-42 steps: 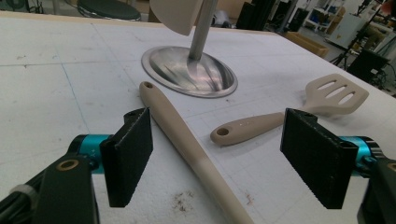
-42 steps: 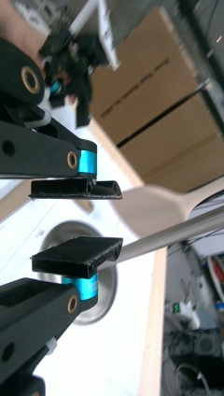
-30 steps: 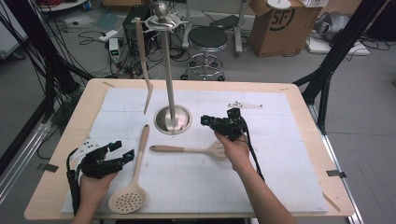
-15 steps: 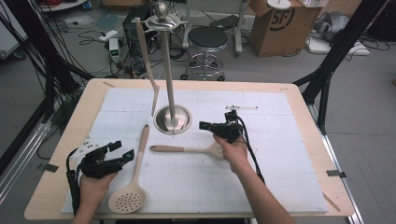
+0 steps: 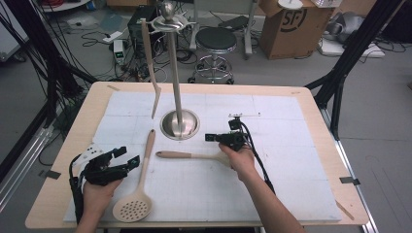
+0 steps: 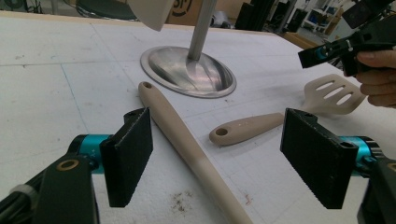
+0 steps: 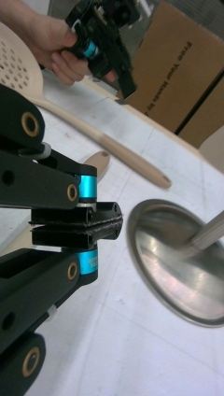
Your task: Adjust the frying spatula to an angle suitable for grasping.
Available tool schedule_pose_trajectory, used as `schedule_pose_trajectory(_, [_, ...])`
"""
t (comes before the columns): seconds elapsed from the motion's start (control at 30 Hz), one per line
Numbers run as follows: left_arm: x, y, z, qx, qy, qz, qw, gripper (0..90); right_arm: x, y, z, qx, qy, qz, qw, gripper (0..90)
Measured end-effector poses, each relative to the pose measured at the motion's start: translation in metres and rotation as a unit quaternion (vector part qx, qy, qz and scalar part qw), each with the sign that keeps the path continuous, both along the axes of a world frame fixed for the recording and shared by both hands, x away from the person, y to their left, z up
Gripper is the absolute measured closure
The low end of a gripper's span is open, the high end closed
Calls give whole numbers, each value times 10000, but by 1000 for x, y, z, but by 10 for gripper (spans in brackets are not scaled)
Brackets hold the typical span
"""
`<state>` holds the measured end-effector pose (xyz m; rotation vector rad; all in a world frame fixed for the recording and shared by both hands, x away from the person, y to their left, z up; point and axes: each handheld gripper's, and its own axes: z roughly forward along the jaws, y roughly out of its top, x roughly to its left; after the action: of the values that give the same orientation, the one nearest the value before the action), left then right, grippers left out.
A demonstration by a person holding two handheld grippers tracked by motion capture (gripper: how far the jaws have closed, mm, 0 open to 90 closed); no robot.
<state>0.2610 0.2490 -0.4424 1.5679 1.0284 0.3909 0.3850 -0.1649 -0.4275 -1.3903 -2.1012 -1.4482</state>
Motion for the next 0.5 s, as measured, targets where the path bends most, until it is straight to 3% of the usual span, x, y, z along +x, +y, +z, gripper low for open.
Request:
schedule_pose_trajectory(0.23, [0, 0, 0, 2, 1, 1, 10000, 259, 1, 7, -8, -205, 202, 37, 9996, 893])
schedule_pose_trajectory(0.5, [0, 0, 0, -7, -2, -2, 10000, 259, -1, 17, -17, -851, 333, 124, 9957, 893])
